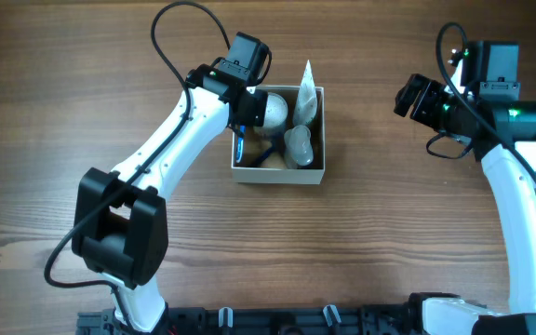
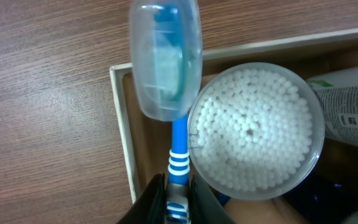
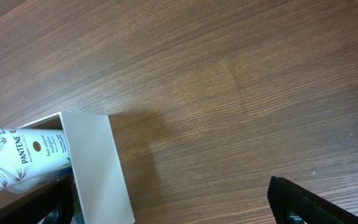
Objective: Pack container
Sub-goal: 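Lower the toothbrush into the box with the left gripper and release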
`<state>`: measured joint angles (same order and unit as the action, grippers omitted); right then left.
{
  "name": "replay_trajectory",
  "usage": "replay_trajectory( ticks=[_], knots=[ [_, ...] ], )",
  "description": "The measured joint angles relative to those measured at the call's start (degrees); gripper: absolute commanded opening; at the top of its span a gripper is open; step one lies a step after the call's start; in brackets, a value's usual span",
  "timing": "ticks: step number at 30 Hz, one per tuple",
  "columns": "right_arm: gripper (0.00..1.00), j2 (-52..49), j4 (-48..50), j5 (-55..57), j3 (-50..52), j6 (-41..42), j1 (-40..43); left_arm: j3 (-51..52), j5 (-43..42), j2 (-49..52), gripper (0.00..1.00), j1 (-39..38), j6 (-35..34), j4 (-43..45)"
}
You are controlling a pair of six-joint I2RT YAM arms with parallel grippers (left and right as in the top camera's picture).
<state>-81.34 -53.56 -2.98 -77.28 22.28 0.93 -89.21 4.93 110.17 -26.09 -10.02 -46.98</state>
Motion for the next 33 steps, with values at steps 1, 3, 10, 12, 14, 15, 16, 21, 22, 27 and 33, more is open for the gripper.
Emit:
replay_trajectory(
  ticks=[1,3,10,12,14,15,16,21,22,27,33],
  knots=[
    [1.0,0.0,0.0,0.0,0.0,0.0,0.0,0.0,0.04,-0.02,0.41,-0.02,0.11,-0.13],
    [1.0,0.0,0.0,0.0,0.0,0.0,0.0,0.0,0.09,-0.26,0.49,-0.02,0.24,-0.2],
    [1.0,0.0,0.0,0.0,0.0,0.0,0.0,0.0,0.2,-10.21,0.57,0.35,-0.15,-0.98],
    [0.99,0.0,0.0,0.0,0.0,0.02,0.0,-0.07,0.2,-14.69,0.56,1.97,-0.35,-2.54],
    [1.0,0.0,0.0,0.0,0.0,0.02,0.0,-0.22,0.11,-17.18,0.46,4.61,-0.81,-3.78],
    [1.0,0.0,0.0,0.0,0.0,0.0,0.0,-0.28,-0.11,-17.7,0.43,5.95,-1.09,-4.0],
    [1.0,0.0,0.0,0.0,0.0,0.0,0.0,-0.39,-0.37,-17.94,0.43,7.34,-1.29,-4.07],
    [1.0,0.0,0.0,0.0,0.0,0.0,0.0,-0.44,-8.17,-14.64,0.43,10.05,0.72,-3.19],
    [1.0,0.0,-0.02,0.0,0.0,0.0,0.0,-0.44,-8.9,-13.79,0.37,9.57,0.79,-2.34],
    [1.0,0.0,0.0,0.0,0.0,0.02,0.0,-0.42,-11.21,-7.72,0.22,5.44,2.16,5.9],
    [1.0,0.0,0.0,0.0,0.0,0.02,0.0,-0.42,-12.35,-2.82,0.1,2.51,2.99,13.64]
  ],
)
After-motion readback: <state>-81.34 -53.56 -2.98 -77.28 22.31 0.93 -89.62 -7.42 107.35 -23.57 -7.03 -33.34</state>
